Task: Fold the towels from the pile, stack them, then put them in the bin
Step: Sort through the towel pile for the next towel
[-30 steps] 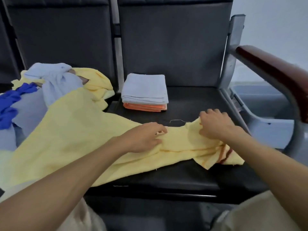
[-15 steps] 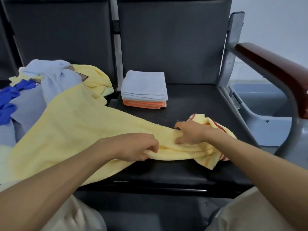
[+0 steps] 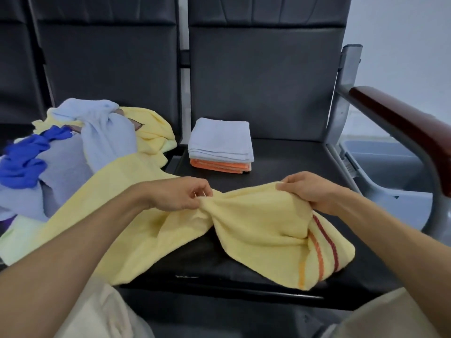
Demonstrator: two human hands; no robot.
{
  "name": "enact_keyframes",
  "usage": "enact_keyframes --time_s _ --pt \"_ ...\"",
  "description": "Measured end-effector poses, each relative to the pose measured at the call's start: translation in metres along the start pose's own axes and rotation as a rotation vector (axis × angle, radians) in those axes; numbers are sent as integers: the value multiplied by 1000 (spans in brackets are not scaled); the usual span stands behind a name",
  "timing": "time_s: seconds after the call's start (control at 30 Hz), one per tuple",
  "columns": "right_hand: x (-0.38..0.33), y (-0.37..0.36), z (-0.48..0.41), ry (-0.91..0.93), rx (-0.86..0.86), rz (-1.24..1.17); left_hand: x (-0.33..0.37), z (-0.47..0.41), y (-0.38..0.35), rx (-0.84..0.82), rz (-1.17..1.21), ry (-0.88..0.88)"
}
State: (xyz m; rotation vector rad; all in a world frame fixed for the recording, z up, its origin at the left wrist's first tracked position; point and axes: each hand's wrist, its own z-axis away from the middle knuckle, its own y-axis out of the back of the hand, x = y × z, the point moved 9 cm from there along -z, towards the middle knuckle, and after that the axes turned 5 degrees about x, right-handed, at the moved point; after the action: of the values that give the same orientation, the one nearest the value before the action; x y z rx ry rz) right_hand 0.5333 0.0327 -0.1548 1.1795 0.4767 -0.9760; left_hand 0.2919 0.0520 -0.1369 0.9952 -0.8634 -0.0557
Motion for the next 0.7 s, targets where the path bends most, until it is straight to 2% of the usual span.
enact_keyframes --time_s 0.07,0.17,0.27,0.33,0.37,0.47,0.6,0.7 --pt "-3 -5 -1 24 2 57 -11 0 -10 -71 -123 47" --pt "-8 -9 -2 44 14 -5 -11 2 -13 -89 -103 71" --pt "-5 -7 -3 5 17 -174 0 2 -3 3 101 95" --pt "-6 -6 -2 -1 -20 -250 8 5 -2 -33 215 80" --pt "-7 -7 -1 0 -47 -266 11 7 -2 -61 191 44" --pt "-7 -7 -2 -5 -93 -247 9 7 1 -41 111 -11" --pt "-2 -7 -2 -13 -146 -203 1 5 12 70 208 -12" --pt "-3 0 -1 14 -175 -133 4 7 21 94 266 -47"
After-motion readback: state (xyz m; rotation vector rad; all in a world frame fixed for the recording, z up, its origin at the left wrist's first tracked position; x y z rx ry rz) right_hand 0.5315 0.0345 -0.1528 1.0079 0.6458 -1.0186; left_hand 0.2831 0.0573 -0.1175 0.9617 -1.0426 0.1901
